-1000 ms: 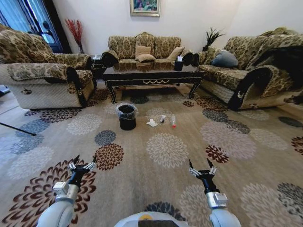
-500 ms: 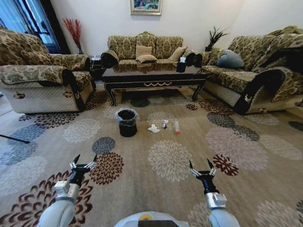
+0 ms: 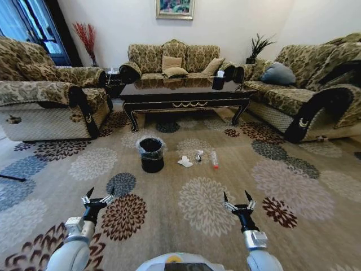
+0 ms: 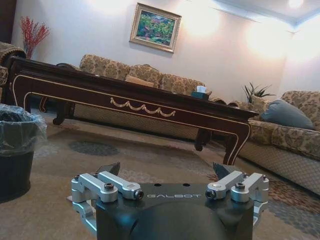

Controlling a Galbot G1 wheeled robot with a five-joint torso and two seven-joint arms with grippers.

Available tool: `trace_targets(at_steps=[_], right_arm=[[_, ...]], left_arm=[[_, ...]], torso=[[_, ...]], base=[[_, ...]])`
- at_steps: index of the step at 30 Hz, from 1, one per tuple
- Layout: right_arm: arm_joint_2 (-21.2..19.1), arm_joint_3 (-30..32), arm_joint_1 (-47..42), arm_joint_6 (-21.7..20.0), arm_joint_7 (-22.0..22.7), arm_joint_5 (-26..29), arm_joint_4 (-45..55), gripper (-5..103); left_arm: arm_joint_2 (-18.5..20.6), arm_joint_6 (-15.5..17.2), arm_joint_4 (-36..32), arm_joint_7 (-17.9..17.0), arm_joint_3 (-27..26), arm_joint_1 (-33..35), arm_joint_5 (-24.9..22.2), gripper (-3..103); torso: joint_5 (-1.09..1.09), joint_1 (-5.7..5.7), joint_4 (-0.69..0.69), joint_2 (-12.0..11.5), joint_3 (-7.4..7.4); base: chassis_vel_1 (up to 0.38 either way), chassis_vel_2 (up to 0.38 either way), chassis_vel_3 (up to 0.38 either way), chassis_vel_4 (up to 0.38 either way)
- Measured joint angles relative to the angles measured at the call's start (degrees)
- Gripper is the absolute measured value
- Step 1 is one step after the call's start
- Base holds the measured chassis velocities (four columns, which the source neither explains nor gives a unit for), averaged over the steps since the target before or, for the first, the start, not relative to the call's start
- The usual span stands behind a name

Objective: Move to the front of the table and pick up the trash from the floor, then place it into the trash bin.

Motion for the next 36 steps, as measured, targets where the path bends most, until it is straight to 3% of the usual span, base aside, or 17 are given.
trace_targets(at_steps=[24,36], right_arm=[[1.29,-1.78,0.9,-0.6,0.25,-1.23,-1.52,100],[1.62,-1.07,0.28,-1.09,1.33,-2.06,-1.44,100]], left_arm=[[-0.52,3.42,-1.2,-2.89,0.8,-0.31,0.81,100],[0.34,6.51,-2.06,-4.71,5.39,-5.0,2.19,100]], torso=[[0.0,0.0,0.0,0.01,0.02],[0.0,0.0,-0.01,0.02,0.02]], base=[[-0.165,0.156,0.158,-0.158],[-0.166,0.167,0.161,-0.176]])
